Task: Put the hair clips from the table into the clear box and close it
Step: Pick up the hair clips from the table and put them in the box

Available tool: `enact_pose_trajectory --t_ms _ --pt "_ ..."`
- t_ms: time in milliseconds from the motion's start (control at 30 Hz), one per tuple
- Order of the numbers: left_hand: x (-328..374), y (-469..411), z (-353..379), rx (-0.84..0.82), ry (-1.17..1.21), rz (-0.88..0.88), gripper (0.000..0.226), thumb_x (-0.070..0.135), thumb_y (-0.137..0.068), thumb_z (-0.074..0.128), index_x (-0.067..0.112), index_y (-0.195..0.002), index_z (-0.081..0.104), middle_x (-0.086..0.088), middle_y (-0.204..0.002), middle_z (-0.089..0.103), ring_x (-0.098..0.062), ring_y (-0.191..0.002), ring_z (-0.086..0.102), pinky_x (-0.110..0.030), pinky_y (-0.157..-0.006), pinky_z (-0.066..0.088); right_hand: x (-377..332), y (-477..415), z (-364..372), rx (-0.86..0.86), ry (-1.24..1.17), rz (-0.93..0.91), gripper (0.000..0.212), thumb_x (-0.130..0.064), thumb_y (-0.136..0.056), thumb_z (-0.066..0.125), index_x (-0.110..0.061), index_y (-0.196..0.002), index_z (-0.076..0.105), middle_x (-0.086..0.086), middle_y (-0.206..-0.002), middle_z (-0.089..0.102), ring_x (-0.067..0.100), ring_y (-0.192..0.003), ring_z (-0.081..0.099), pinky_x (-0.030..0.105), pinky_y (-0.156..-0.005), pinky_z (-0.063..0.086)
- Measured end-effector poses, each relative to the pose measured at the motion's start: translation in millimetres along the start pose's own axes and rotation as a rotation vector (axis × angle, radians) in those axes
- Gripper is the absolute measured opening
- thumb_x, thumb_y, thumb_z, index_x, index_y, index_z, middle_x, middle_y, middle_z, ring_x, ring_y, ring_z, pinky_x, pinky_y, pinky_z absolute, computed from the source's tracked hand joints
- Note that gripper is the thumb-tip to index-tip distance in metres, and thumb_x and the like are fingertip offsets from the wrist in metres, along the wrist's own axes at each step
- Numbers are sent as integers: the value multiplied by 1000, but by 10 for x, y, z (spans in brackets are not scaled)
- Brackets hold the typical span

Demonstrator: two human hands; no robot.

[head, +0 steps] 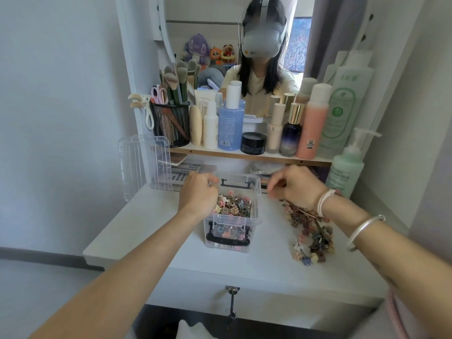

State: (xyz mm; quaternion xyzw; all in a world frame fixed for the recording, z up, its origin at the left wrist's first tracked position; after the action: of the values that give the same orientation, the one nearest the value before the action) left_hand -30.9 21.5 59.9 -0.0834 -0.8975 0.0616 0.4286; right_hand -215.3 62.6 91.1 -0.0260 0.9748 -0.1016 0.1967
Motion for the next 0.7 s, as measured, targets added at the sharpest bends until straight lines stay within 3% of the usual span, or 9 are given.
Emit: enact_pose_trajectory --t_ms 67,167,233,333,400,433,500,567,700 --pt "7 0 10 0 8 -2 30 6 -91 44 11 -113 64 -11 -132 53 -27 -117 53 -35 -104 39 -147 -34 -105 81 -178 -46 8 -8 -76 71 -8 -84 73 10 -95 73 12 -79 60 14 -79 44" --pt "28 15 38 -3 11 -1 30 5 -90 44 12 -111 65 -11 -130 55 -30 -112 56 -36 -100 42 -301 -28 -72 -102 -147 -94 16 -14 -78 70 -13 -93 73 7 -112 69 20 -105 60 28 -101 42" --pt "38 26 49 -7 8 3 30 5 -90 43 11 -112 64 -10 -132 53 -27 -117 53 -32 -102 38 -225 -26 -86 -116 -119 -57 17 -12 -81 66 -12 -97 72 6 -116 67 19 -110 58 28 -103 38" --pt "43 27 54 -7 18 -1 29 6 -91 44 10 -112 64 -10 -133 52 -25 -119 51 -30 -101 37 12 10 -171 -54 -207 58 17 -2 -83 61 -6 -96 70 6 -93 68 13 -84 59 19 -84 49" --pt "55 18 67 -10 27 0 29 7 -91 44 10 -111 64 -11 -133 52 -26 -118 52 -30 -101 37 128 40 -187 -57 -268 114 17 4 -83 59 -3 -95 69 1 -77 64 10 -69 55 6 -62 46" --pt "61 14 77 -14 31 1 29 7 -91 43 10 -111 64 -11 -133 52 -26 -118 52 -30 -101 37 176 41 -175 -51 -285 132 18 5 -82 58 -4 -93 68 1 -75 63 12 -69 56 6 -59 45" --pt "92 10 109 -19 30 6 29 6 -92 43 9 -111 64 -11 -134 51 -26 -119 51 -30 -100 38 288 11 -141 -41 -238 163 19 5 -82 58 -8 -93 67 8 -89 66 18 -84 59 16 -70 48" --pt "109 12 128 -18 29 21 29 6 -91 44 8 -111 65 -11 -133 52 -25 -121 50 -31 -101 39 376 -4 -73 -78 -29 186 26 -2 -84 58 -9 -108 65 9 -114 64 21 -104 58 25 -87 47" --pt "120 -4 148 -19 20 32 29 6 -91 44 9 -110 65 -12 -132 53 -26 -121 50 -32 -100 40 514 30 155 -371 337 215 53 -30 -89 53 -19 -138 38 8 -141 45 28 -128 43 32 -104 37"
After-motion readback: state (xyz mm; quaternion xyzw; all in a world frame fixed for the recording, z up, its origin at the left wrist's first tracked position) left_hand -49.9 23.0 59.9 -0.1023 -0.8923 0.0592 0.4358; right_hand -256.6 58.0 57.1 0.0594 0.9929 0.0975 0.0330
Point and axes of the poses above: each hand's wrist, its own y-axis away from the middle knuckle, its own z-axis out of the palm, x = y × z, the point moved 1 cm from there along -y, towards the middle knuckle
